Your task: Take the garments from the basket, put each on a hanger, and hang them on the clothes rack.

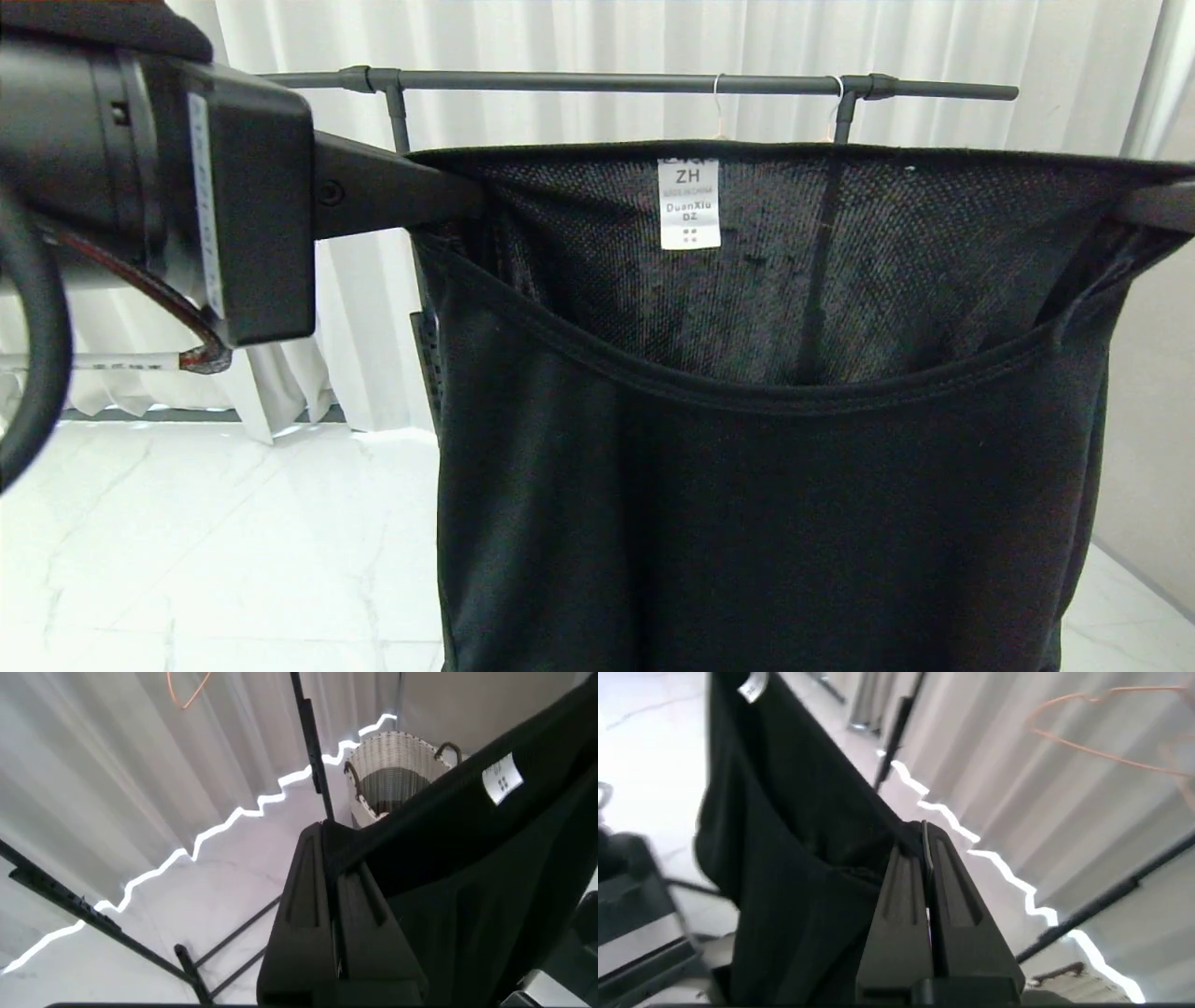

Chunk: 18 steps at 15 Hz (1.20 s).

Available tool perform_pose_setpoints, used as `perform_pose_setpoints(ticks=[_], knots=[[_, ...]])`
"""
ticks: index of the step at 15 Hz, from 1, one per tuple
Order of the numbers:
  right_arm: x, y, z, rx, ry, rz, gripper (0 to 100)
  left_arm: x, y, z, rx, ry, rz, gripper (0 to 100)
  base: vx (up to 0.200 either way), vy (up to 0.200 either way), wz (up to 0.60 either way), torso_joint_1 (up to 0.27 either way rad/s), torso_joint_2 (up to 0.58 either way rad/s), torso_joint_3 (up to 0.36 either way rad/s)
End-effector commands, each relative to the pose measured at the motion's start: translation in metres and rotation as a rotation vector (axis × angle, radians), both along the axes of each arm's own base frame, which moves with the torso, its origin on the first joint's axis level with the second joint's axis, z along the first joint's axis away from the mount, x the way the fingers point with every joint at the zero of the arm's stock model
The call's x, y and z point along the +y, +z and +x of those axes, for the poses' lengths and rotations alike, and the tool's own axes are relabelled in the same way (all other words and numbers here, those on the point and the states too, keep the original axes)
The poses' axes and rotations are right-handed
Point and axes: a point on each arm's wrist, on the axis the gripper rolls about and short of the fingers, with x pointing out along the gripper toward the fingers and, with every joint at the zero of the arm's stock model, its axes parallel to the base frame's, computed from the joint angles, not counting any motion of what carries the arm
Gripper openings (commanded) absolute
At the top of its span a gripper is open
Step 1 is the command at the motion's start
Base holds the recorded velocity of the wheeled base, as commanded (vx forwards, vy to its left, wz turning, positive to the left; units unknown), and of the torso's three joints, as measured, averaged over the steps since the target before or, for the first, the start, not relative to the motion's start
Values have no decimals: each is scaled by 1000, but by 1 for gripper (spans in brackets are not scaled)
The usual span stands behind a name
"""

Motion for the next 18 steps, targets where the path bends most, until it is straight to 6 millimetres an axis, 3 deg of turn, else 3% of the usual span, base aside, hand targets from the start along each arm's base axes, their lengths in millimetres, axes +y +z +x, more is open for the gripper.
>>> perform_pose_setpoints(ticks=[1, 5, 18], knots=[[2, -3, 6, -5, -41, 0, 0, -1, -2, 4, 6, 15, 6, 0, 0, 0, 0, 0, 0, 0], [16, 0, 28, -71, -103, 67, 0, -10, 2, 21, -49, 59, -46, 0, 0, 0, 0, 0, 0, 0], [15, -9, 34, -50, -136, 43, 0, -13, -6, 25, -42, 83, -18, 0, 0, 0, 0, 0, 0, 0]])
